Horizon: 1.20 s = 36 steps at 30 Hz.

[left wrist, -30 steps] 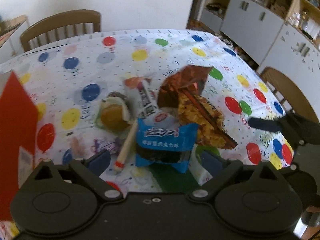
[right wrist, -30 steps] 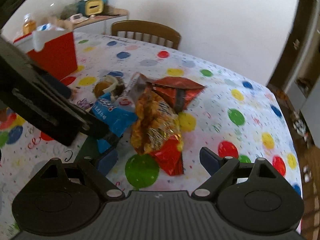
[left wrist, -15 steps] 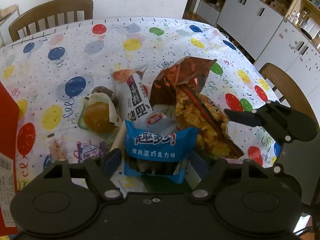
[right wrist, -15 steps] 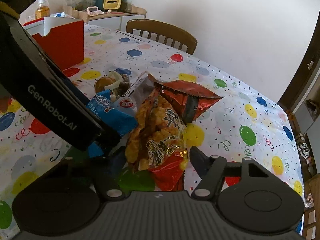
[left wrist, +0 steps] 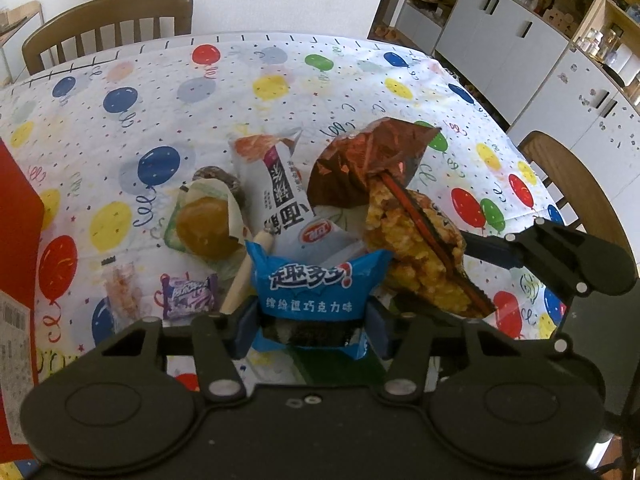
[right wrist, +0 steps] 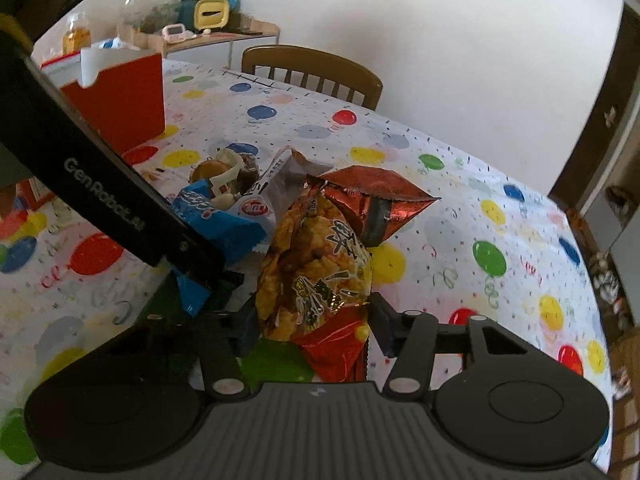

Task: Organize snacks
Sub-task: 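Carry the blue packet and red-gold chip bag with both grippers into the box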

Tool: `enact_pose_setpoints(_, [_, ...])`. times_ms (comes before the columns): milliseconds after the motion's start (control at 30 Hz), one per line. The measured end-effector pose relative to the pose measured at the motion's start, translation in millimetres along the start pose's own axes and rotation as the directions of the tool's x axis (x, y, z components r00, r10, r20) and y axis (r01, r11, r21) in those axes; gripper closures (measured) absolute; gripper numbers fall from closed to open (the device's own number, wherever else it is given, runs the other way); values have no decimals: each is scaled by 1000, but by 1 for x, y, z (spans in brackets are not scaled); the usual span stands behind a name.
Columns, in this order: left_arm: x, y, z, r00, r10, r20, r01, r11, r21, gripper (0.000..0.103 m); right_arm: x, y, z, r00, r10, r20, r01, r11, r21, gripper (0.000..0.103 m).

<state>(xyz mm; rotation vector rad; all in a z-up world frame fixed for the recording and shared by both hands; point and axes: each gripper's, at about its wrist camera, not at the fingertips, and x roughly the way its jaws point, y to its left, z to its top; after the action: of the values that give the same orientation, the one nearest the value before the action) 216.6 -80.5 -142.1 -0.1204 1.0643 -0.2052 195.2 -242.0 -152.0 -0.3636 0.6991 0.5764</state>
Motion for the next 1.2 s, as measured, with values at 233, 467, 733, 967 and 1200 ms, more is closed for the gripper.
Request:
enact_pose_setpoints(233, [-16,10,-9,999,-34,6,34,999,-34,51,-21,7,-2,1000,15,9,-16,999,47,52])
enact_pose_setpoints(467, [-41,16,-15,998,-49,24,51,997,-52,51,-49,19,7,999,31,42,-35,995,97,52])
enact_pose_setpoints(733, [-76,32,-19,998,-37,49,40,997,-66,51,-78,44,31,994,61,95,-73,990,122,52])
enact_pose_setpoints(967, [-111,53,-25,996,-23,90,31,996,-84,51,-90,72,60,986,103,129,-119,986,115,52])
enact_pose_setpoints(1200, [-144,83,-30,991,7,134,6,995,-97,50,-87,107,87,979,138,150,-152,984,89,52])
